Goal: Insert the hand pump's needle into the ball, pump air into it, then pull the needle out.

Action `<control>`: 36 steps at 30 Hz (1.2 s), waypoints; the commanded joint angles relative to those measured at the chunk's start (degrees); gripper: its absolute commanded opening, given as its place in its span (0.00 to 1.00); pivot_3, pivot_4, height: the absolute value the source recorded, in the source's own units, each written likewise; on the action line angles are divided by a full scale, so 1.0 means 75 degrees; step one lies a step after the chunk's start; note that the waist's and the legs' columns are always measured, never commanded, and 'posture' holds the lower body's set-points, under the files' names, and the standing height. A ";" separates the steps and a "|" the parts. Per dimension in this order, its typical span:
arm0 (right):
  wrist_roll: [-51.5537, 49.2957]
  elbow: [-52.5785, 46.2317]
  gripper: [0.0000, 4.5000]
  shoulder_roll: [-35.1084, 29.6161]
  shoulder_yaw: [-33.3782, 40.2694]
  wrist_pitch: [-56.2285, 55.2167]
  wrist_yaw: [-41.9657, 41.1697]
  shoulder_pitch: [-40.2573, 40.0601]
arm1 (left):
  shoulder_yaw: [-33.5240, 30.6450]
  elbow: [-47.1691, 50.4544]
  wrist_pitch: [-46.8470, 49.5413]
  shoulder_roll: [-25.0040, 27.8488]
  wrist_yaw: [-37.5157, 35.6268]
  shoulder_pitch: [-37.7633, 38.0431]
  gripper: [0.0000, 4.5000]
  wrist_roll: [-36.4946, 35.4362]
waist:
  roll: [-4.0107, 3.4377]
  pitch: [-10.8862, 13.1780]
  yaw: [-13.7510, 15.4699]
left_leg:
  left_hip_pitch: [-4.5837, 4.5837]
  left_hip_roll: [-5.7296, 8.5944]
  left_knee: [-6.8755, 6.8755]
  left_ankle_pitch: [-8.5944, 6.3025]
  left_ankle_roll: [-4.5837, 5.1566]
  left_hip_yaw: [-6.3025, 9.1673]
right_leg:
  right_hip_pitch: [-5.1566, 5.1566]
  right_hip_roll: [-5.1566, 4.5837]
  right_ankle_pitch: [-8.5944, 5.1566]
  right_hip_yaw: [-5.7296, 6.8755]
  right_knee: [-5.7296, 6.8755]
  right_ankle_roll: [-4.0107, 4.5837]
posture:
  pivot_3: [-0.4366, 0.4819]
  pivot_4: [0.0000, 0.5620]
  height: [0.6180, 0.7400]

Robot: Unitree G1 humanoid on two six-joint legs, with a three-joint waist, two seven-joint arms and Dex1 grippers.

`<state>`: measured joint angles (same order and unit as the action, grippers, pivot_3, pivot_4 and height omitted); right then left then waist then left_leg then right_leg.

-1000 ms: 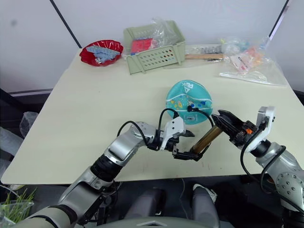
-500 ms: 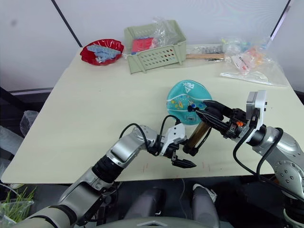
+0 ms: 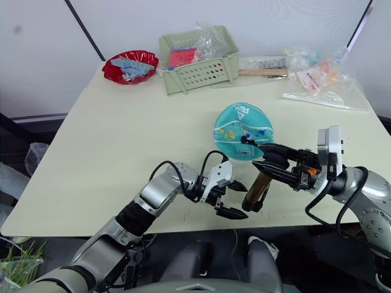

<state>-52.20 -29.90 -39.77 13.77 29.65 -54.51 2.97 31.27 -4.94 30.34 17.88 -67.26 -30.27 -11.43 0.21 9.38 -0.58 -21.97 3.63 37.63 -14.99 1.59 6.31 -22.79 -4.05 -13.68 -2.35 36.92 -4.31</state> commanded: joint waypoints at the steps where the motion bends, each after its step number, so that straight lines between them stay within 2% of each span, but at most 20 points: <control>1: -0.0060 -0.0126 0.37 0.0056 0.0141 -0.0218 -0.0057 0.0084 | -0.0114 -0.0005 -0.0191 -0.0110 0.0010 0.0024 0.98 -0.0063 | 0.0000 0.0000 0.0000 | -0.0001 0.0000 0.0000 0.0000 0.0000 0.0000 | 0.0000 0.0000 0.0000 0.0000 0.0000 0.0000 | 0.48 0.27 1.00; 4: -0.0044 -0.0147 0.37 0.0085 0.0133 -0.0221 -0.0066 0.0051 | -0.0171 -0.0104 -0.0182 -0.0195 0.0052 -0.0004 0.98 -0.0091 | 0.0000 0.0000 0.0001 | -0.0001 0.0000 0.0000 0.0000 0.0000 0.0000 | -0.0001 -0.0001 0.0000 0.0000 0.0000 0.0000 | 0.48 0.27 1.00; 5: -0.0050 -0.0160 0.37 0.0086 0.0137 -0.0219 -0.0067 0.0036 | -0.0183 -0.0102 -0.0170 -0.0208 0.0052 -0.0004 0.87 -0.0106 | 0.0000 0.0000 0.0000 | -0.0001 0.0000 0.0000 0.0000 0.0000 0.0000 | -0.0001 0.0000 0.0000 0.0000 0.0000 0.0000 | 0.48 0.27 1.00; 6: -0.0052 -0.0168 0.37 0.0085 0.0140 -0.0219 -0.0069 0.0026 | -0.0193 -0.0098 -0.0162 -0.0216 0.0052 -0.0002 0.85 -0.0115 | 0.0000 0.0000 -0.0002 | 0.0000 0.0000 0.0000 0.0000 0.0000 0.0000 | -0.0001 0.0000 0.0000 0.0000 0.0000 0.0000 | 0.48 0.27 1.00; 7: -0.0027 -0.0154 0.37 0.0082 0.0134 -0.0232 -0.0090 0.0001 | -0.0198 -0.0120 -0.0183 -0.0230 0.0064 -0.0003 0.74 -0.0103 | 0.0000 0.0000 -0.0004 | 0.0000 0.0000 0.0000 0.0000 0.0000 0.0000 | -0.0001 0.0000 0.0000 0.0000 0.0000 0.0000 | 0.48 0.27 1.00; 34: 0.0169 -0.0055 0.37 0.0161 0.0095 -0.0342 -0.0251 -0.0196 | -0.0205 -0.0036 -0.0294 -0.0374 0.0168 0.0250 0.74 -0.0096 | 0.0000 0.0000 0.0001 | 0.0000 0.0000 0.0000 0.0000 0.0000 0.0000 | -0.0001 0.0000 0.0000 0.0000 0.0000 0.0000 | 0.48 0.27 1.00; 36: 0.0186 -0.0046 0.37 0.0170 0.0080 -0.0352 -0.0258 -0.0202 | -0.0206 -0.0025 -0.0291 -0.0375 0.0162 0.0257 0.63 -0.0098 | 0.0000 0.0000 0.0002 | 0.0000 0.0000 0.0000 0.0000 0.0000 0.0000 | -0.0001 -0.0001 0.0001 0.0000 0.0000 0.0000 | 0.48 0.27 1.00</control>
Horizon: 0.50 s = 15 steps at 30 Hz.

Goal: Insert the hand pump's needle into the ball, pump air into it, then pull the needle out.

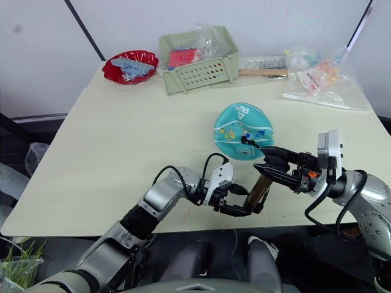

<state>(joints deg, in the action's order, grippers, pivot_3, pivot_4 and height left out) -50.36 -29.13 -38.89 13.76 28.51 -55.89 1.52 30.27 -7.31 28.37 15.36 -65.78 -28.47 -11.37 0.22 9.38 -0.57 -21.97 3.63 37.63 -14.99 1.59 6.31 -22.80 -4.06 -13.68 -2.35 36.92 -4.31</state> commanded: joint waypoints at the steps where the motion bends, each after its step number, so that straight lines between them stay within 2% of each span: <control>1: -0.0049 -0.0142 0.37 0.0056 0.0073 -0.0207 -0.0080 -0.0009 | -0.0077 0.0289 -0.0031 -0.0042 -0.0038 0.0018 0.57 -0.0110 | 0.0000 0.0000 0.0000 | 0.0000 0.0000 0.0000 0.0000 0.0000 0.0000 | 0.0000 0.0000 0.0000 0.0000 0.0000 0.0000 | 0.48 0.27 1.00; 3: -0.0031 -0.0133 0.37 0.0059 0.0058 -0.0210 -0.0088 -0.0003 | -0.0104 0.0245 -0.0066 -0.0068 -0.0030 0.0004 0.34 -0.0116 | 0.0000 0.0000 -0.0001 | 0.0000 0.0000 0.0000 0.0000 0.0000 0.0000 | 0.0000 0.0000 0.0000 0.0000 0.0000 0.0000 | 0.48 0.27 1.00; 5: -0.0010 -0.0151 0.37 0.0042 0.0039 -0.0220 -0.0123 -0.0045 | -0.0140 0.0230 -0.0075 -0.0095 -0.0010 0.0024 0.22 -0.0135 | 0.0000 0.0000 0.0000 | 0.0000 0.0000 0.0000 0.0000 0.0000 -0.0001 | 0.0000 0.0000 0.0000 0.0000 0.0000 0.0000 | 0.48 0.27 1.00; 13: 0.0552 -0.0094 0.37 -0.0006 -0.0119 -0.0715 -0.0338 -0.0102 | -0.0141 0.0041 -0.0479 -0.0150 0.0072 0.0063 0.22 0.0010 | 0.0000 0.0000 -0.0001 | 0.0001 0.0000 0.0000 0.0000 0.0000 -0.0002 | 0.0000 0.0000 0.0000 -0.0001 0.0000 0.0000 | 0.48 0.27 1.00; 15: 0.0887 -0.0067 0.37 -0.0056 -0.0187 -0.1064 -0.0520 -0.0136 | -0.0312 -0.0250 -0.1224 -0.0401 0.0378 0.0068 0.22 0.0122 | 0.0000 0.0000 0.0005 | 0.0002 0.0000 0.0000 0.0000 0.0000 -0.0002 | 0.0000 0.0000 0.0000 -0.0001 0.0000 0.0000 | 0.48 0.27 1.00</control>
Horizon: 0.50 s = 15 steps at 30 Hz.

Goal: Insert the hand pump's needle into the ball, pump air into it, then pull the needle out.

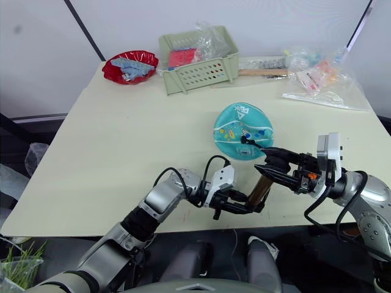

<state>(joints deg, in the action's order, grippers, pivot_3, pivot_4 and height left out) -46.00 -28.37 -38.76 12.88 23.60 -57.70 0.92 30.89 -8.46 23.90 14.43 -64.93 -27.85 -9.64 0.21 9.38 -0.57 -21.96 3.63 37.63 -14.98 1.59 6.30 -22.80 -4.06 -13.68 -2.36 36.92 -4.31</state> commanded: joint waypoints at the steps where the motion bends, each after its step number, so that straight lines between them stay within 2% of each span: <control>1: 0.0403 -0.0157 0.37 -0.0089 -0.0093 -0.0518 -0.0334 -0.0069 | -0.0443 -0.0191 -0.0856 -0.0350 0.0347 -0.0014 0.22 -0.0074 | 0.0002 0.0001 0.0008 | -0.0001 0.0000 0.0000 0.0000 0.0000 0.0000 | 0.0000 0.0000 0.0000 0.0000 0.0000 0.0000 | 0.48 0.27 1.00; 8: 0.1725 0.0666 0.37 -0.0196 -0.0299 -0.1949 -0.0818 -0.0061 | -0.0171 -0.1617 -0.2315 -0.0814 0.0772 -0.0151 0.22 0.0717 | 0.0004 0.0001 0.0014 | 0.0001 0.0002 0.0000 0.0000 -0.0001 -0.0003 | 0.0000 0.0000 0.0000 0.0000 -0.0001 0.0000 | 0.48 0.27 1.00; 11: 0.1760 0.0885 0.37 0.0112 -0.0337 -0.2120 -0.0584 -0.0014 | -0.0351 -0.2360 -0.2690 -0.1155 0.1108 -0.0303 0.22 0.0861 | 0.0005 0.0002 0.0019 | 0.0002 0.0004 0.0002 0.0000 -0.0001 -0.0005 | 0.0001 0.0000 0.0001 -0.0001 -0.0001 -0.0001 | 0.48 0.27 1.00; 15: 0.2068 0.1152 0.37 0.0073 -0.0478 -0.2506 -0.0832 -0.0127 | -0.0266 -0.3226 -0.3331 -0.1389 0.1235 -0.0543 0.22 0.1241 | 0.0005 0.0002 0.0022 | 0.0001 0.0005 0.0004 0.0000 -0.0001 -0.0005 | 0.0000 0.0000 0.0001 0.0000 0.0000 -0.0001 | 0.48 0.27 1.00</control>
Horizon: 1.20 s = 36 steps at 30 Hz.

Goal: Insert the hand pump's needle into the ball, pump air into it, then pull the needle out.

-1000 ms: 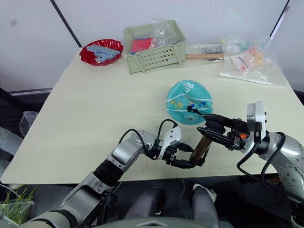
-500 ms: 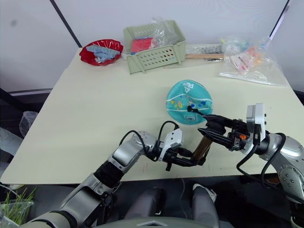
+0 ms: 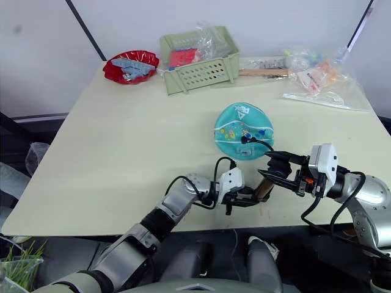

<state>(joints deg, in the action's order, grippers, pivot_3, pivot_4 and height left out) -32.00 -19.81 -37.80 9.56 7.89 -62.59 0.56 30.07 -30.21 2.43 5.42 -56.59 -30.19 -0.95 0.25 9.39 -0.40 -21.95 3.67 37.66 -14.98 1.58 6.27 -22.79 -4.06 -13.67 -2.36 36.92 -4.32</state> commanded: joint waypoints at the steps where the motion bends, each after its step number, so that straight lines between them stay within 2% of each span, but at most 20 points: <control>1: 0.0245 0.0059 0.37 -0.0063 -0.0055 -0.0481 -0.0209 -0.0096 | -0.0165 -0.0487 -0.0557 -0.0261 0.0123 -0.0266 0.22 0.0122 | -0.0001 -0.0001 -0.0004 | 0.0000 0.0001 0.0000 0.0000 0.0000 0.0000 | 0.0000 0.0000 0.0000 0.0000 0.0000 0.0000 | 0.48 0.27 1.00; 12: -0.0278 -0.0379 0.37 -0.0278 0.0388 -0.0335 -0.0177 -0.0044 | -0.0136 -0.1516 -0.1149 -0.0617 0.0171 -0.0372 0.22 0.0576 | 0.0000 -0.0001 0.0039 | 0.0000 0.0003 0.0019 -0.0001 0.0001 0.0003 | 0.0012 -0.0001 0.0003 0.0003 0.0000 -0.0005 | 0.48 0.27 1.00; 19: -0.2325 -0.1242 0.37 -0.1433 0.1629 0.1998 0.0613 0.0287 | -0.0147 -0.1920 -0.1358 -0.0597 0.0071 -0.0423 0.22 0.0708 | 0.0000 0.0000 0.0073 | -0.0004 0.0003 0.0021 -0.0001 0.0002 0.0007 | 0.0011 -0.0004 0.0003 0.0003 0.0000 -0.0005 | 0.48 0.27 1.00; 26: -0.3128 -0.1109 0.37 -0.2146 0.2437 0.2682 0.0764 0.1091 | -0.0133 -0.2270 -0.1493 -0.0622 -0.0018 -0.0524 0.22 0.0787 | 0.0002 0.0000 0.0083 | -0.0006 0.0001 0.0024 -0.0001 0.0003 0.0005 | 0.0011 -0.0002 0.0003 0.0005 0.0000 -0.0005 | 0.48 0.27 1.00; 36: -0.4010 -0.0975 0.37 -0.2835 0.2951 0.3542 0.1005 0.2127 | -0.0276 -0.2642 -0.1763 -0.0685 -0.0056 -0.0527 0.22 0.0797 | 0.0004 0.0001 0.0108 | -0.0010 0.0000 0.0026 -0.0002 0.0004 0.0008 | 0.0010 -0.0004 0.0003 0.0008 0.0000 -0.0005 | 0.48 0.27 1.00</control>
<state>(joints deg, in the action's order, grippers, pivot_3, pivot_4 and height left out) -59.59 -26.19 -57.86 26.78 35.00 -55.76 14.40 27.59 -47.67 -11.44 -0.48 -57.30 -34.97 3.11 0.28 9.40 0.41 -22.04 3.67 37.85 -15.00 1.61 6.32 -22.72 -4.09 -13.65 -2.30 36.92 -4.36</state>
